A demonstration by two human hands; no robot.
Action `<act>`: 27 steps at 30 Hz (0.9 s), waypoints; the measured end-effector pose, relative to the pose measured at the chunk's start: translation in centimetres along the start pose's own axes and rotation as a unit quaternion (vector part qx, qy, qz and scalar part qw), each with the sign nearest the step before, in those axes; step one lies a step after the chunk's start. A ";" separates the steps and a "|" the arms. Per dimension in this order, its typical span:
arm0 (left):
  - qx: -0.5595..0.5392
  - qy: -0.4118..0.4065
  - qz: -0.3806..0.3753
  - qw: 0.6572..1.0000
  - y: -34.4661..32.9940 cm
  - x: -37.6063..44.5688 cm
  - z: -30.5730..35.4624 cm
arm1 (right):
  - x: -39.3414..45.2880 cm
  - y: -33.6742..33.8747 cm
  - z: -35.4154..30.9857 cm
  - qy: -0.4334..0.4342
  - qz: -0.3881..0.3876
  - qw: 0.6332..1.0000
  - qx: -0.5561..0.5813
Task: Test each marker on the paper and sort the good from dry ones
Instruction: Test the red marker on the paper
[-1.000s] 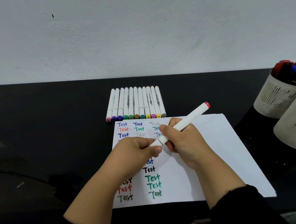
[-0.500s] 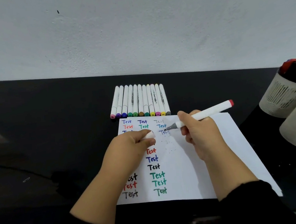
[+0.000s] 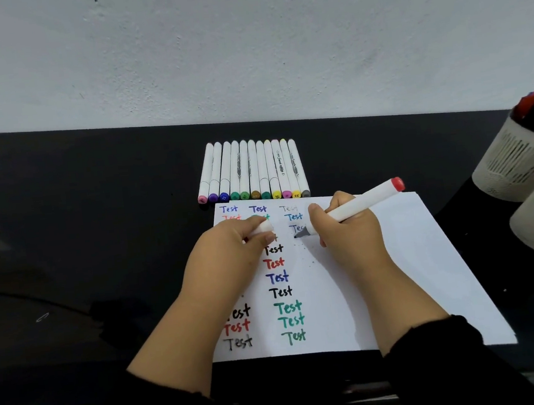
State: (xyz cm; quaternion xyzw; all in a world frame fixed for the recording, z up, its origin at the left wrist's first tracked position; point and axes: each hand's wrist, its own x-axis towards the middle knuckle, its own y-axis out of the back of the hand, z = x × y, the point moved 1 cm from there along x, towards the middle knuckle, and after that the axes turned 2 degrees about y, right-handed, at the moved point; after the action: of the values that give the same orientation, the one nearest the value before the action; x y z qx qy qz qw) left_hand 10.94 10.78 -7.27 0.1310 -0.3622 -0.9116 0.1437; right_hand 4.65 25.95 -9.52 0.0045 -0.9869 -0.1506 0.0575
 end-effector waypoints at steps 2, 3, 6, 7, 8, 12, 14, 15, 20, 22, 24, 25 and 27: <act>0.016 -0.004 0.000 1.000 0.0 0.1 0.1 | 0.0 0.0 0.0 0.000 -0.004 1.000 0.000; 0.018 -0.005 -0.001 1.000 0.0 0.1 0.1 | 0.0 0.0 0.0 0.001 0.000 1.000 0.000; 0.032 -0.011 -0.008 0.999 0.0 0.1 0.1 | 0.1 0.3 0.1 0.005 0.020 1.000 0.012; 0.042 -0.013 -0.012 0.999 0.0 0.1 0.0 | 0.1 0.3 0.1 0.007 0.021 1.000 0.012; 0.049 -0.016 -0.017 0.999 -0.1 0.1 0.1 | 0.1 0.3 0.1 0.008 0.018 1.000 0.010; 0.053 -0.024 -0.026 0.998 -0.2 0.1 0.2 | 0.0 0.3 0.0 0.006 0.005 1.000 0.012; 0.045 -0.027 -0.025 0.998 -0.3 0.0 0.3 | 0.0 0.4 0.1 -0.001 0.009 1.000 0.020; 0.045 -0.027 -0.027 0.998 -0.3 0.0 0.3 | 0.0 0.4 0.1 -0.001 0.017 1.000 0.020; 0.054 -0.029 -0.028 0.998 -0.5 -0.1 0.6 | -0.1 0.4 0.1 0.009 0.032 0.999 0.006; 0.053 -0.030 -0.030 0.998 -0.6 -0.3 0.7 | 0.0 0.4 0.1 0.010 0.037 0.999 0.005; 0.057 -0.034 -0.031 0.997 -0.6 -0.4 0.7 | -0.1 0.5 0.1 0.010 0.034 0.999 0.000; 0.059 -0.036 -0.030 0.997 -0.6 -0.4 0.8 | -0.1 0.5 0.1 0.009 0.032 0.999 0.000; 0.061 -0.038 -0.031 0.997 -0.6 -0.4 0.8 | -0.1 0.6 0.2 0.004 0.037 0.999 0.003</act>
State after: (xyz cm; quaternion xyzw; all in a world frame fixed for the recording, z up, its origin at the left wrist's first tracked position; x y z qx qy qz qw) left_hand 10.96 11.87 -7.11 0.1156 -0.4183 -0.8961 0.0934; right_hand 4.70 26.54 -9.52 -0.0312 -0.9866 -0.1450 0.0674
